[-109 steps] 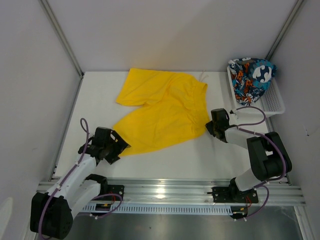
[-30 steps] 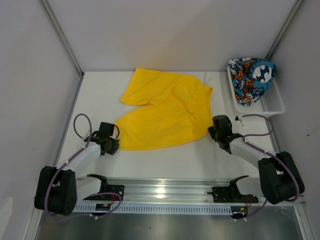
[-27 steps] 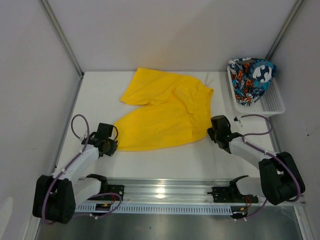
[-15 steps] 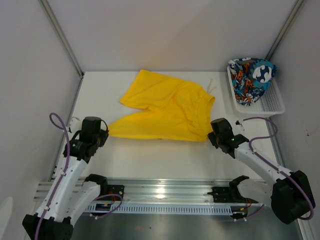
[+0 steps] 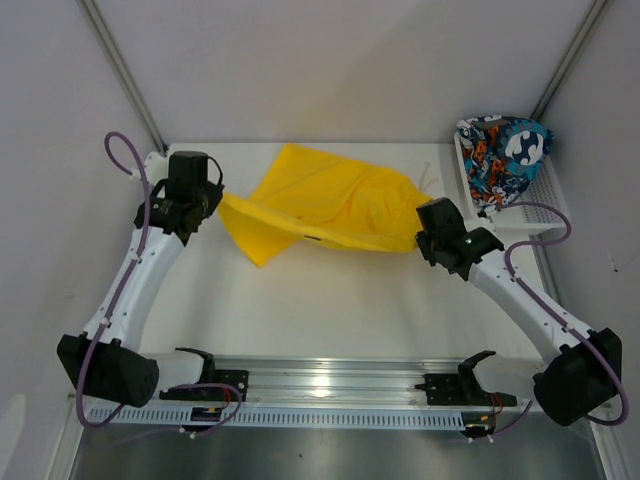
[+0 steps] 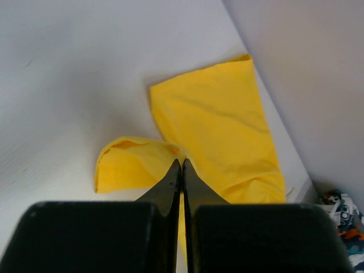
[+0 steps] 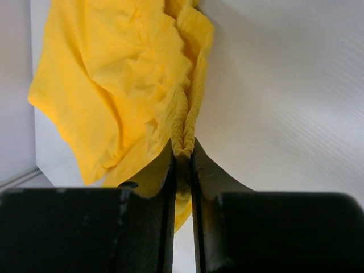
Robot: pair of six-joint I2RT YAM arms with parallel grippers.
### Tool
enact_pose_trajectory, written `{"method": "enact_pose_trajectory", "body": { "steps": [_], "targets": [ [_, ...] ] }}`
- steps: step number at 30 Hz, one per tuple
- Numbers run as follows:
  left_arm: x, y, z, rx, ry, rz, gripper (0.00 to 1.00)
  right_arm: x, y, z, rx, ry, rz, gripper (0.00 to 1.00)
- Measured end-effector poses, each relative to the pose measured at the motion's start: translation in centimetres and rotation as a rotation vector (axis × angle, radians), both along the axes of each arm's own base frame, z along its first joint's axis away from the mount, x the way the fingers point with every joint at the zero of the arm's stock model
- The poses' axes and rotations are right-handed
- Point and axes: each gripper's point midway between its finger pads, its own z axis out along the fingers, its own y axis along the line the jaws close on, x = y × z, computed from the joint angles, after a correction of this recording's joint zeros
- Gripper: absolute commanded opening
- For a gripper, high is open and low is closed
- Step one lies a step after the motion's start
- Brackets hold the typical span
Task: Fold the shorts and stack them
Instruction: Fold the shorts
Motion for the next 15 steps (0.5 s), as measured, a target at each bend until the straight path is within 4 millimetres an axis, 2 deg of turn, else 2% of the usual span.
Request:
{"method": "enact_pose_trajectory", "body": {
  "steps": [2, 10, 15],
  "targets": [
    [2.0, -0.1, 1.3, 0.003, -0.035, 0.002, 0.00, 1.0, 0.1, 0.5, -0.004, -0.001, -0.010, 0.00],
    [7.1, 0.5, 5.2, -0.005, -0.155, 0.011, 0.00, 6.0, -0.2, 2.6, 0.011, -0.032, -0.088, 0.00],
    [10.9, -0.1, 5.1, -0.027, -0.196, -0.016, 0.00, 8.1, -0.6, 2.5, 0.041, -0.040, -0.139, 0.00]
  ]
}}
